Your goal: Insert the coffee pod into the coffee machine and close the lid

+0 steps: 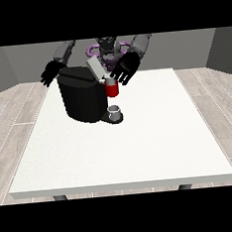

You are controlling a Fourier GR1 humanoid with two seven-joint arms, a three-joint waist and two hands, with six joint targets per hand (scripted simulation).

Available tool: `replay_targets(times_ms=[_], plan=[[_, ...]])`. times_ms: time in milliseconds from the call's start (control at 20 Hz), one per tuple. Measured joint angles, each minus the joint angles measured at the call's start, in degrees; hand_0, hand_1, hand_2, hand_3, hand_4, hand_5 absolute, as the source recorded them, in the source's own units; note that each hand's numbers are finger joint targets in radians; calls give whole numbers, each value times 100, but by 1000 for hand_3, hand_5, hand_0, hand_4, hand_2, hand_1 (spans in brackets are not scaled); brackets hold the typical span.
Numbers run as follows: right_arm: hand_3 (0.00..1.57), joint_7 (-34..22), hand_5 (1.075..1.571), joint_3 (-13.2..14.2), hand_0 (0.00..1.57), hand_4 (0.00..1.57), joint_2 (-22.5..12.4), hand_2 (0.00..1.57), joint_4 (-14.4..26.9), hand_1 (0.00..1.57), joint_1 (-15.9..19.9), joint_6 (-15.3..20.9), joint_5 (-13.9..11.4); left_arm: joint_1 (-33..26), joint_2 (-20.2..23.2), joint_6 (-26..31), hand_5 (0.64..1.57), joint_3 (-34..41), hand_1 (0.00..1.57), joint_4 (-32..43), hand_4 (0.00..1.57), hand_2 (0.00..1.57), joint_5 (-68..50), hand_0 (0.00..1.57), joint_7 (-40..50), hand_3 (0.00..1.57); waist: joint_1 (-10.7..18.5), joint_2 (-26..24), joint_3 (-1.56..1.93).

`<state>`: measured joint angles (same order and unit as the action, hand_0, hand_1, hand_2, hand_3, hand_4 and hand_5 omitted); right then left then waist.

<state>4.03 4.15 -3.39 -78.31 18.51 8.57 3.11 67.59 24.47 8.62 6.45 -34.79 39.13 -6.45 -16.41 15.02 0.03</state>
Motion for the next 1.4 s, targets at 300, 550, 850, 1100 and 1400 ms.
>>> replay_targets(times_ms=[300,550,850,1100,1400], plan=[[0,88,1571,-128,0,470,118,0,-142,0,-152,76,-83,-62,88,-90,1571,-1,1064,-3,360,1117,70,1064,-218,952,-20,40,14],[0,-32,1571,-133,0,419,125,0,-166,0,-9,167,-129,9,117,-18,1571,-49,0,-5,0,378,136,0,-309,112,8,100,14],[0,-28,1571,-128,0,338,157,0,-48,0,-10,211,-148,31,179,207,1571,-224,0,-9,0,0,323,0,-332,0,54,49,11],[0,-13,1571,-64,0,424,116,0,-10,0,-47,199,-113,-60,183,240,1571,-267,0,-25,0,0,404,0,-393,0,121,-36,8],[0,126,1571,10,0,427,147,0,210,0,-138,217,-74,-206,-73,308,1571,-331,0,-101,0,0,450,0,-244,0,288,-303,1]])
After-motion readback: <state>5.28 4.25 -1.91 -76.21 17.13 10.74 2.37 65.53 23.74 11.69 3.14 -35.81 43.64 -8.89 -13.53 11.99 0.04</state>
